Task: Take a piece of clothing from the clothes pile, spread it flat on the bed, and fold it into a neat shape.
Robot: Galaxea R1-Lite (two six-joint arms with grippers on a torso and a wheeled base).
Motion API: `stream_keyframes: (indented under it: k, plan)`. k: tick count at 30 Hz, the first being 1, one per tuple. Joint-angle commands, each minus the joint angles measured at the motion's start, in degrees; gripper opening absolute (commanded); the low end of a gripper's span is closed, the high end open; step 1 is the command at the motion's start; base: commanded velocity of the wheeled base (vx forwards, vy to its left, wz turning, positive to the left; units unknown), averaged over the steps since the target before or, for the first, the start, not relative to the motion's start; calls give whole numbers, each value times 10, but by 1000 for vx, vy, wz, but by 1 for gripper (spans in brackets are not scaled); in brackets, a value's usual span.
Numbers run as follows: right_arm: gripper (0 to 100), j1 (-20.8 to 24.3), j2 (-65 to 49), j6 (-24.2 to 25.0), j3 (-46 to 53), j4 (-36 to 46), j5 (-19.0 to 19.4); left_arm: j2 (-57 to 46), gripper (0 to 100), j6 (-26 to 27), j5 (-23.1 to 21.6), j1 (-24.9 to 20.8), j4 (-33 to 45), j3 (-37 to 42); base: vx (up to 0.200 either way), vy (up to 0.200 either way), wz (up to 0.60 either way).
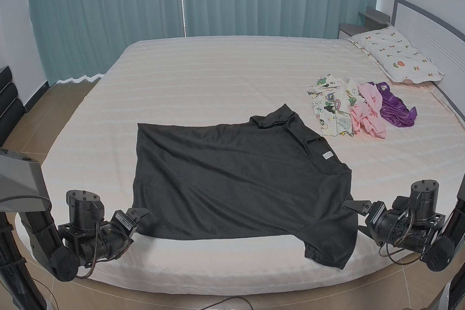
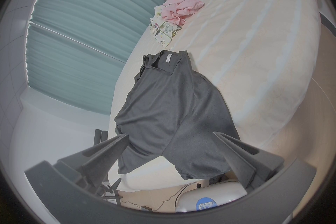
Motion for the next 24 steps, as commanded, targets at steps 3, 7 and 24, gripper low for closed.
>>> stream_keyframes:
  k: [3,7,24]
  plan:
    - [100,2,-1,2,3,-2,0,70,100,-5,20,-20,-10,-20,0,0,0]
    - [100,5,1,1,5,-1,0,65,100,-23,25,-15,-13,-36,0,0,0]
    - [100,22,0,0,13,-2,-1,43,100,-47,50,-5,-13,-47,0,0,0]
